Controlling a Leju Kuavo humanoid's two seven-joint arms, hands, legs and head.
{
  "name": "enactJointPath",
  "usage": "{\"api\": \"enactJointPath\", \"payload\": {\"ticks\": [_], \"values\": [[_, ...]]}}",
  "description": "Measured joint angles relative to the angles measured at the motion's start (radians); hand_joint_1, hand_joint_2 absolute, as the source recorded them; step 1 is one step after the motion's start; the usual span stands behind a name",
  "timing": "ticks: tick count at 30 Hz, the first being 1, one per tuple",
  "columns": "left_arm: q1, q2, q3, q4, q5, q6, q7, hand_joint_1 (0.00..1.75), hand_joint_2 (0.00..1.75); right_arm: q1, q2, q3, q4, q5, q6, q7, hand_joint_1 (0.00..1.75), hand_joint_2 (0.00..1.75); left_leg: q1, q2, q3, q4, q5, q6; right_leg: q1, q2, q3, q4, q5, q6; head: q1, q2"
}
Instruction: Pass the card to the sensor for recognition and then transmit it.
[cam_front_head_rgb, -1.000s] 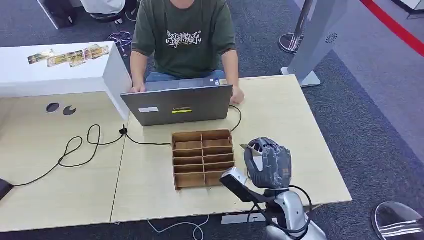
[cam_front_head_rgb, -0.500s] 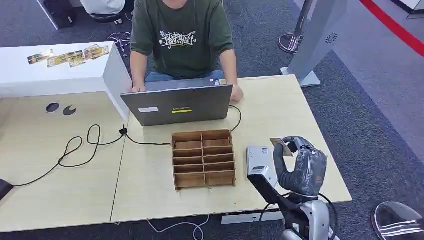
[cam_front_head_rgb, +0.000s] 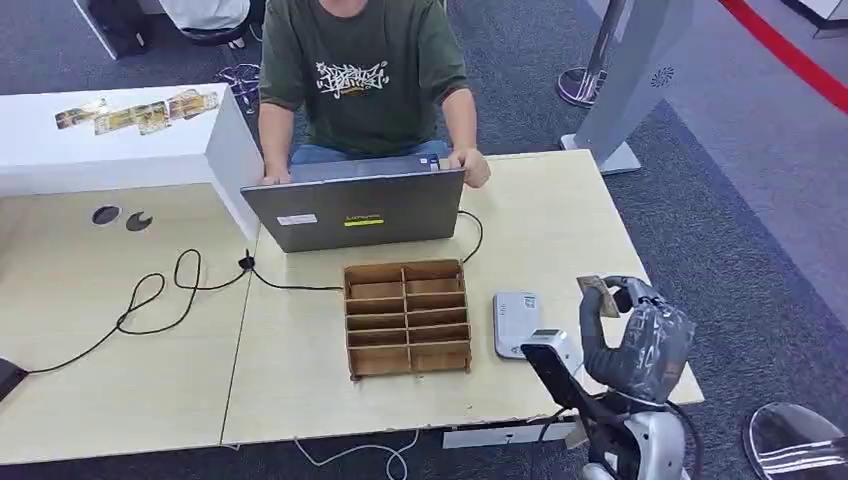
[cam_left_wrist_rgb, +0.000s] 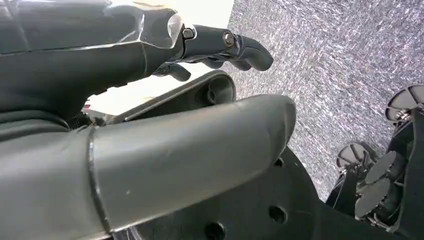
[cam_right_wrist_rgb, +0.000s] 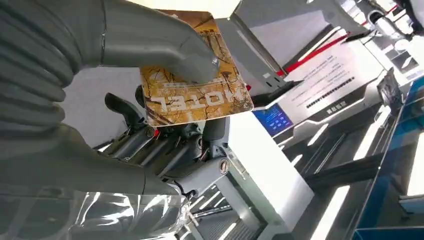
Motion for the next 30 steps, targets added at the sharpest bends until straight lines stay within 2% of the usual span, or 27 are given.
{"api": "enactJointPath", "payload": {"ticks": [7, 13, 19, 30], "values": [[0.000, -0.001, 0.000, 0.000, -0.017, 0.000, -0.001, 0.00, 0.00, -0.018, 0.021, -0.034, 0.003, -0.001, -0.002, -0.023, 1.75, 1.75, 0.000, 0.000, 0.000, 0.000, 0.000, 0.000, 0.000, 0.000, 0.000, 0.000, 0.000, 0.000, 0.000, 0.000], [-0.001, -0.004, 0.000, 0.000, -0.042, -0.004, 0.000, 0.00, 0.00, -0.102, 0.039, -0.040, 0.037, -0.039, -0.002, -0.069, 1.75, 1.75, 0.000, 0.000, 0.001, 0.000, 0.000, 0.000, 0.000, 0.000, 0.001, 0.000, 0.000, 0.000, 0.000, 0.000], [-0.003, -0.006, 0.000, 0.000, -0.068, -0.010, 0.001, 0.00, 0.00, -0.221, 0.059, -0.038, 0.112, -0.070, 0.001, -0.106, 1.75, 1.75, 0.000, 0.000, 0.001, 0.000, 0.001, 0.000, 0.000, 0.000, 0.001, 0.001, 0.000, 0.000, 0.000, 0.000], [-0.008, -0.006, 0.000, 0.000, -0.108, -0.016, 0.013, 0.00, 0.00, -0.478, 0.113, 0.002, 0.327, -0.115, 0.010, -0.129, 1.75, 1.75, 0.000, 0.000, 0.000, 0.000, 0.001, 0.000, 0.000, 0.001, 0.000, 0.001, 0.001, -0.001, 0.000, 0.000]]}}
